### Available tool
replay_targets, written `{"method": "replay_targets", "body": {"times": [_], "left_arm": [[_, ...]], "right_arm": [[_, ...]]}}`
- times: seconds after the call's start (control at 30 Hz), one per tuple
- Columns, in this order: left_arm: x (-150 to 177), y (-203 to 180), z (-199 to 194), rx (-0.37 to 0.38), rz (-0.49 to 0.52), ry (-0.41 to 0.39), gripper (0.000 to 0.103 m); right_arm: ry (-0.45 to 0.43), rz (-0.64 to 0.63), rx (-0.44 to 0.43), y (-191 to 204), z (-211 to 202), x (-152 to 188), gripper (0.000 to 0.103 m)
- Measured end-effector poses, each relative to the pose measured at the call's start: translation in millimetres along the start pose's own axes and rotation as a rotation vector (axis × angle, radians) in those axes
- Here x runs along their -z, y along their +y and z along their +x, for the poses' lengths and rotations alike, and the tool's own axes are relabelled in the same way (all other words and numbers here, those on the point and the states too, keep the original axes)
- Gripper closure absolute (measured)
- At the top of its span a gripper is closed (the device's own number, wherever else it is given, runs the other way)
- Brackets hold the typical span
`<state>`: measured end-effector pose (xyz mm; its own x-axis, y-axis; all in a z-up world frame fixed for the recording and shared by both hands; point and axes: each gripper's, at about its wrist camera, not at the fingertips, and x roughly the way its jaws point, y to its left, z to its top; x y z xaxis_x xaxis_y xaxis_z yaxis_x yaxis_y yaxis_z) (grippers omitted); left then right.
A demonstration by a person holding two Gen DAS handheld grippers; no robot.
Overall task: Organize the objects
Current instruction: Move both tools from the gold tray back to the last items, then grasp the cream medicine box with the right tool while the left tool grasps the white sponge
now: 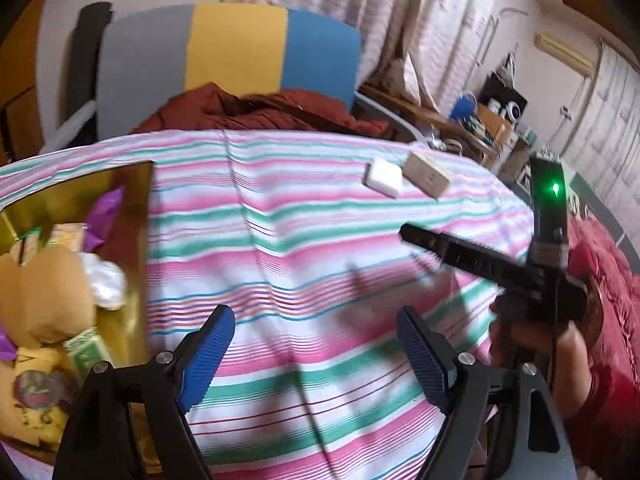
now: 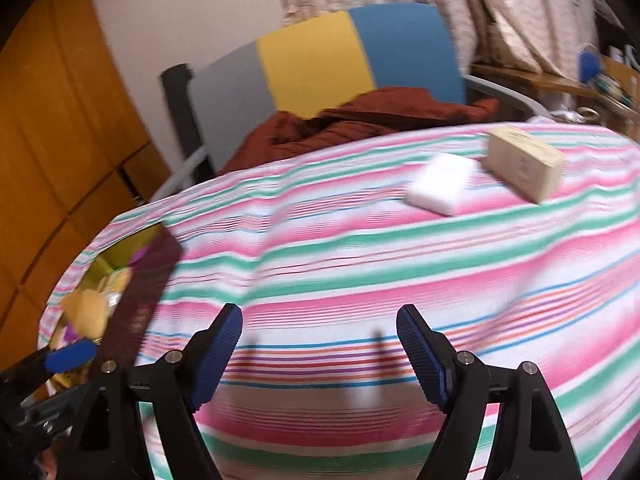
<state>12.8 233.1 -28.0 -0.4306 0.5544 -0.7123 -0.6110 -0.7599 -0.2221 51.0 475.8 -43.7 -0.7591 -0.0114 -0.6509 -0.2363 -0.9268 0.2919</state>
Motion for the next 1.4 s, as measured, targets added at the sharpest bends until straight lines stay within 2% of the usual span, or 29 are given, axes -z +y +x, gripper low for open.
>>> {"method": "replay_targets", "body": {"times": [0.13, 0.33, 0.47, 0.57, 0.8, 0.93, 1.0, 1.03, 1.07, 1.17, 1.4], "left_arm": [[0, -16, 16, 0.017, 0.032, 0.039, 0.019], [4, -24, 39, 0.034, 0.016, 0.102, 0.019], [4, -26, 49, 0.03, 0.014, 0.129, 0.019], [1, -28, 53, 0.026, 0.021, 0.134, 0.019], [-14, -34, 66, 0.016, 0.043, 0.135, 0.019], [-30, -42, 76, 0.015, 0.075, 0.118, 0.019], [-41, -48, 83, 0.021, 0.095, 0.106, 0.019], [-48, -53, 88, 0.027, 0.106, 0.102, 0.019], [-53, -56, 92, 0.031, 0.114, 0.099, 0.019], [-70, -68, 112, 0.028, 0.149, 0.088, 0.019], [-117, -94, 168, -0.013, 0.237, 0.027, 0.019]], "right_arm": [[-0.019, 0.006, 0.1, -49, -5, -16, 0.021], [-0.104, -0.03, 0.204, -107, -8, -55, 0.001], [-0.113, -0.063, 0.256, -137, 5, -89, 0.001], [-0.107, -0.06, 0.261, -154, 21, -109, 0.001], [-0.112, -0.119, 0.288, -166, 54, -127, 0.001], [-0.096, -0.091, 0.229, -177, 67, -137, 0.011], [-0.078, -0.063, 0.211, -183, 73, -138, 0.021], [-0.064, -0.054, 0.207, -185, 76, -137, 0.032], [-0.049, -0.049, 0.194, -186, 79, -136, 0.039], [-0.053, -0.068, 0.205, -183, 80, -132, 0.049], [-0.101, -0.136, 0.27, -170, 76, -126, 0.051]]}}
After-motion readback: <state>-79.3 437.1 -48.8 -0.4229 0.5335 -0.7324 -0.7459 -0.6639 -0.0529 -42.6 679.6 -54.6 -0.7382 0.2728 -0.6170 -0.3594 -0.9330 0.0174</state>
